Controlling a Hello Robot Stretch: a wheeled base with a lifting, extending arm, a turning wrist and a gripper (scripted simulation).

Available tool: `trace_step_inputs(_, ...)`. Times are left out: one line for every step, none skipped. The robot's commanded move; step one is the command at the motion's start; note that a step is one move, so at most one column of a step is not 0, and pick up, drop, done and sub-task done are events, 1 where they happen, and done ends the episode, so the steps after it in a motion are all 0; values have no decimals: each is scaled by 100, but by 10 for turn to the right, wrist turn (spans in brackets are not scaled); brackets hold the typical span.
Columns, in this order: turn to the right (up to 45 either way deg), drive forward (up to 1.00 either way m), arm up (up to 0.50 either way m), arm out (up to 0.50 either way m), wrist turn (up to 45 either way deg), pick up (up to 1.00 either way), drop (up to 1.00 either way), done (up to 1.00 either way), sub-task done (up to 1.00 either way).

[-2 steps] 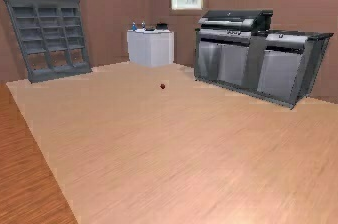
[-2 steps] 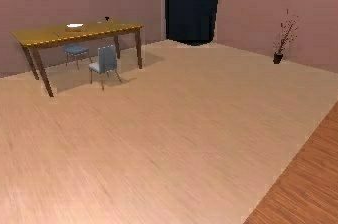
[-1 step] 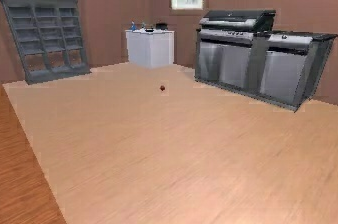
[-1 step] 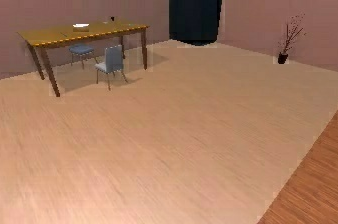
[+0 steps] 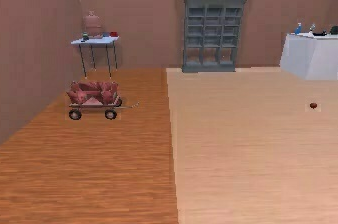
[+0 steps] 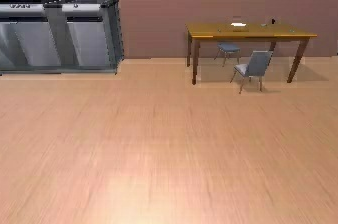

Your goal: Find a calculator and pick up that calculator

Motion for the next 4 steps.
trace_step_inputs(0,100,0,0,0,0,0,0,0)
trace_step_inputs(0,100,0,0,0,0,0,0,0)
trace_step_inputs(0,55,0,0,0,0,0,0,0)
trace_step_inputs(0,70,0,0,0,0,0,0,0)
